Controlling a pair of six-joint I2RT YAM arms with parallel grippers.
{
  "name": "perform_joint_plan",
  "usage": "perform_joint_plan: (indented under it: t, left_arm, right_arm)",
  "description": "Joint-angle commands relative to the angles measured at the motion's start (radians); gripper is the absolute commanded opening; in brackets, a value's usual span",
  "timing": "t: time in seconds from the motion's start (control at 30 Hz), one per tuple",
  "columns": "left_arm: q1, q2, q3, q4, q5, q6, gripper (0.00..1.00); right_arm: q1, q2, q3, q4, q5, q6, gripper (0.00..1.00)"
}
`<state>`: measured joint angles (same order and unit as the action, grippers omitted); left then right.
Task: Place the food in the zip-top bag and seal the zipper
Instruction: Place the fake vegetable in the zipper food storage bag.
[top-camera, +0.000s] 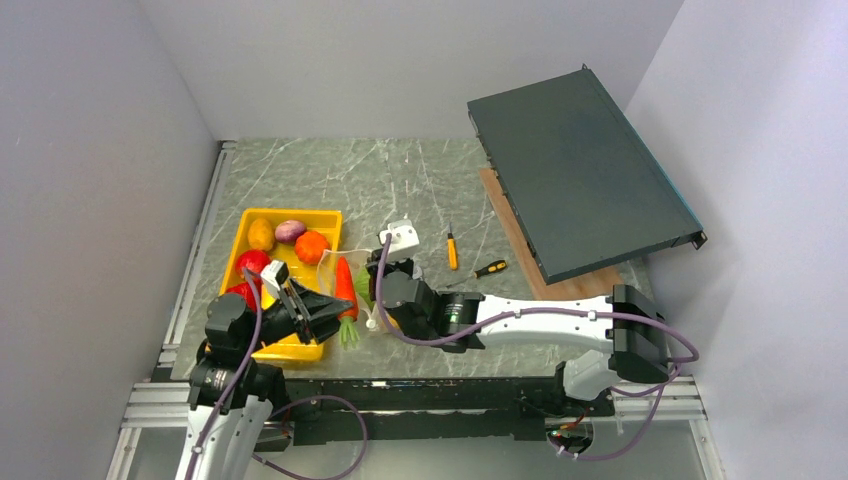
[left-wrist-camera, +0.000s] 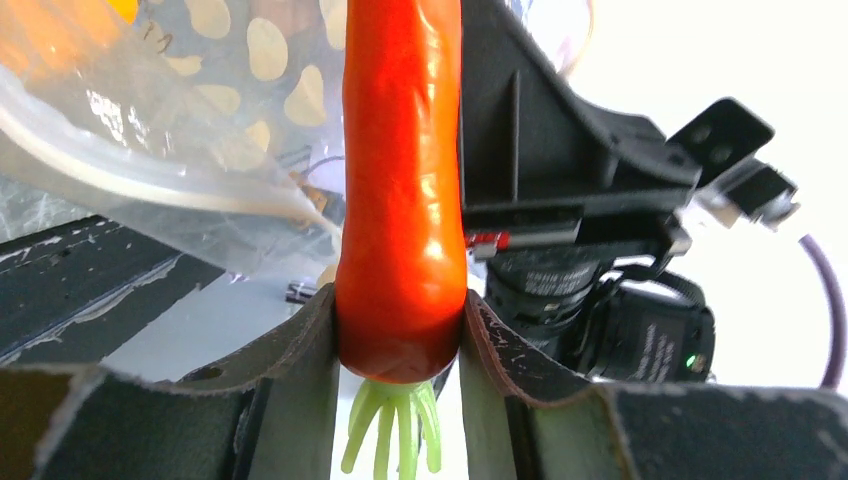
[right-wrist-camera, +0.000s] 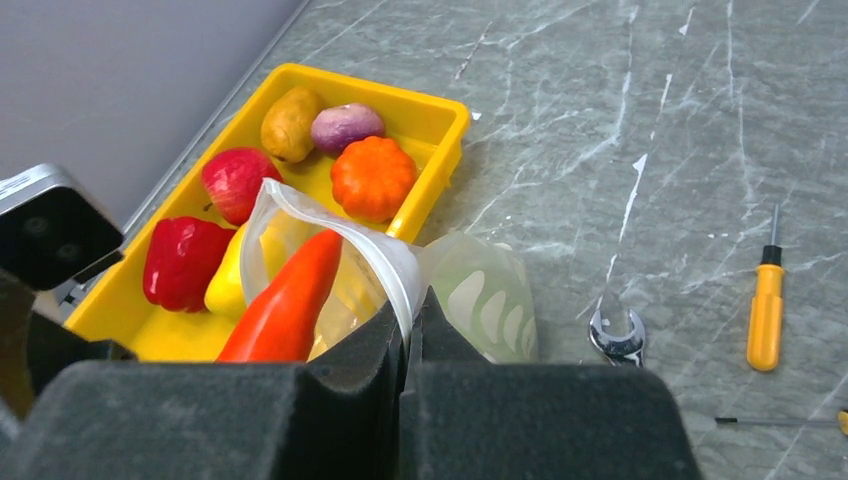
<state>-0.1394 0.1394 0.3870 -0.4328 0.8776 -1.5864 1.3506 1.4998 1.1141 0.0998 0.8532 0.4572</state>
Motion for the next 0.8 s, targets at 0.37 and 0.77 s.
perform_joint_plan:
  t: [0.37, 0.77]
  left_arm:
    - [-0.002, 0.078, 0.104, -0.129, -0.347, -0.137, 0.14]
    - [-0.008, 0.231, 0.248, -0.282, -0.362, 0.041, 0.13]
  right_arm:
    - [0.041, -0.078, -0.066, 0.142, -0.170, -0.014, 0.00]
    - [0.039, -0.045, 0.046, 0.038, -0.197, 0.013, 0.00]
